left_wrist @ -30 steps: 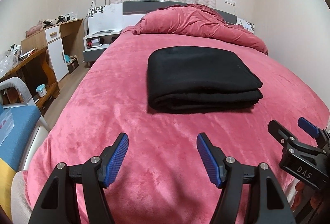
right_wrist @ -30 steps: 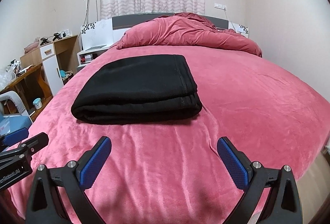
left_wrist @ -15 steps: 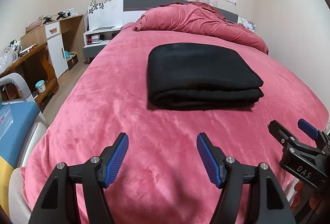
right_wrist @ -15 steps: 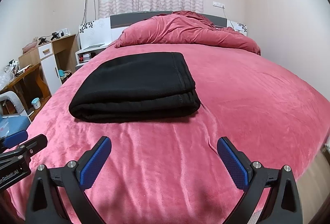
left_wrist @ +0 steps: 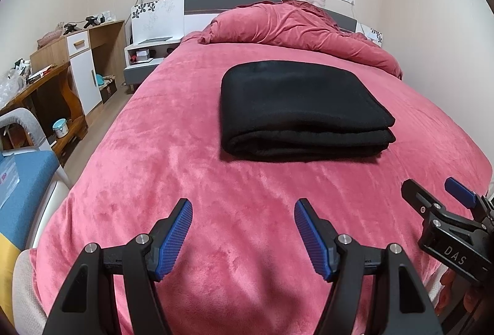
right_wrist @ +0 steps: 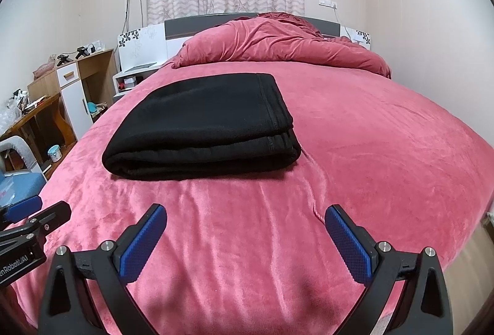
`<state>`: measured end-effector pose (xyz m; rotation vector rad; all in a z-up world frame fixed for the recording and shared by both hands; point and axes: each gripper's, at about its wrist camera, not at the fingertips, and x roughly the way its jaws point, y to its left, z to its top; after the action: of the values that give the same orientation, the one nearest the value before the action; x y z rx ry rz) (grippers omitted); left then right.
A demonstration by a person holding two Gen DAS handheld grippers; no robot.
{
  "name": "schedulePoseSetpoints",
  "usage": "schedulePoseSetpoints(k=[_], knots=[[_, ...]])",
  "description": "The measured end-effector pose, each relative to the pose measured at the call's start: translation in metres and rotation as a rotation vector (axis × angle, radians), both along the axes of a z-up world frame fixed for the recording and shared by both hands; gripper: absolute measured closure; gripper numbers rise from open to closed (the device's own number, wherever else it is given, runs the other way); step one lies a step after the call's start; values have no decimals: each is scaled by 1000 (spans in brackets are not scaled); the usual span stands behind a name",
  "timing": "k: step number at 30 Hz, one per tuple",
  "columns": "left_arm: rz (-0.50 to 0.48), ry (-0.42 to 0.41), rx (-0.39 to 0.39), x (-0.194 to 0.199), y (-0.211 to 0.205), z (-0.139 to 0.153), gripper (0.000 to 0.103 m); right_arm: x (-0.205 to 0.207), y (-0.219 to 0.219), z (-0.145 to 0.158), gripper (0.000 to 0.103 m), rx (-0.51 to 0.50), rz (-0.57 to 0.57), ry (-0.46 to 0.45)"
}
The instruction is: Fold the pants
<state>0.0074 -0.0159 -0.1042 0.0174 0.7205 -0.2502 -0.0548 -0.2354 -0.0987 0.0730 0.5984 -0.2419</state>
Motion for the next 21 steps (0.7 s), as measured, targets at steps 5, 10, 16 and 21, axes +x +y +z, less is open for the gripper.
schedulePoseSetpoints(k=[5,10,16,21], knots=[[5,5,-3,0,-1,-1,33,0,3,0,0,-9,16,-3],[8,10,-5,0,0,-2,33,0,3,0,0,-4,24,-2],[7,16,-4,0,-1,-3,33,0,-1,-1,0,16,21,1],[7,20,-6,0,-1,-4,33,1,-1,-2,0,19,20,7]])
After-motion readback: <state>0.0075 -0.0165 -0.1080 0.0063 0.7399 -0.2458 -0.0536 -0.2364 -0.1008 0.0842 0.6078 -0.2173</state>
